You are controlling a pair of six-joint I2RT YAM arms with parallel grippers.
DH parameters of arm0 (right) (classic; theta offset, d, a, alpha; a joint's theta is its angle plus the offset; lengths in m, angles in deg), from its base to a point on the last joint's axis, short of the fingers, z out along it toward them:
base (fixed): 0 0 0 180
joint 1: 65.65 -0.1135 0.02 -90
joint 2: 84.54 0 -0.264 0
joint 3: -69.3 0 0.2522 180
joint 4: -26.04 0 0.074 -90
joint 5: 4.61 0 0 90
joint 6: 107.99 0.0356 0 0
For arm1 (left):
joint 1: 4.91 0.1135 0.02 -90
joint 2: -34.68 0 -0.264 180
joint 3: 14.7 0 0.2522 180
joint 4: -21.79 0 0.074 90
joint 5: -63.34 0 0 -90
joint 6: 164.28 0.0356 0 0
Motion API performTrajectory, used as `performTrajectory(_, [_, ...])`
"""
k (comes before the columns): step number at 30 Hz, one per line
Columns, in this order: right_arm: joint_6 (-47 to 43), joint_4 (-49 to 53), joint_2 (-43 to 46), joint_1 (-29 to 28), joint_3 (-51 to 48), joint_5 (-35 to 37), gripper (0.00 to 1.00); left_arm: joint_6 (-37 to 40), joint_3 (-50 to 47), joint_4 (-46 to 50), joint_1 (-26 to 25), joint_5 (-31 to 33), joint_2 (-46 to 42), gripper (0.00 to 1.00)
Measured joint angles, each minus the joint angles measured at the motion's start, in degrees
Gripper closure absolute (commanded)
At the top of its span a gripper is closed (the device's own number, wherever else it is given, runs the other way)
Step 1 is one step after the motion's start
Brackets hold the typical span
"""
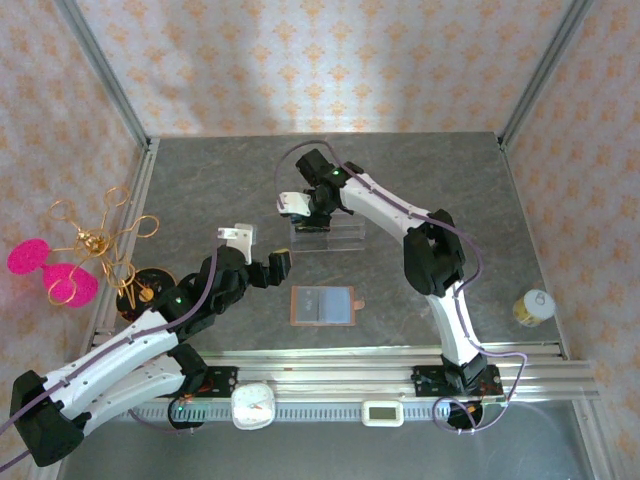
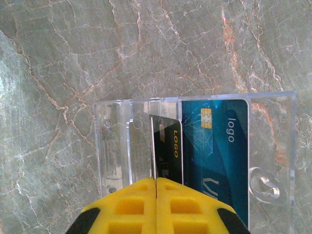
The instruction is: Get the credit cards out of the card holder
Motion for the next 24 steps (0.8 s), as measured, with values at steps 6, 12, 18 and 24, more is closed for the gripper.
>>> performTrajectory(6, [0.66, 0.0, -0.15, 0.02, 0.63, -0.07, 1.0, 0.0, 0.0, 0.0, 0.0, -0.24, 0.0, 0.01])
performTrajectory(12, [0.9, 0.0, -0.15, 0.02, 0.68, -0.9, 1.0, 0.0, 0.0, -0.02, 0.0, -0.42, 0.0, 0.01])
performTrajectory(18, [1.33, 0.0, -0.2, 0.02, 1.79, -2.23, 1.0, -0.02, 0.0, -0.04, 0.0, -1.09, -0.02, 0.01])
performTrajectory(24, [1.81, -0.04, -0.24, 0.02, 2.25, -3.04, 1.0, -0.02, -0.04, -0.07, 0.0, -1.27, -0.07, 0.01])
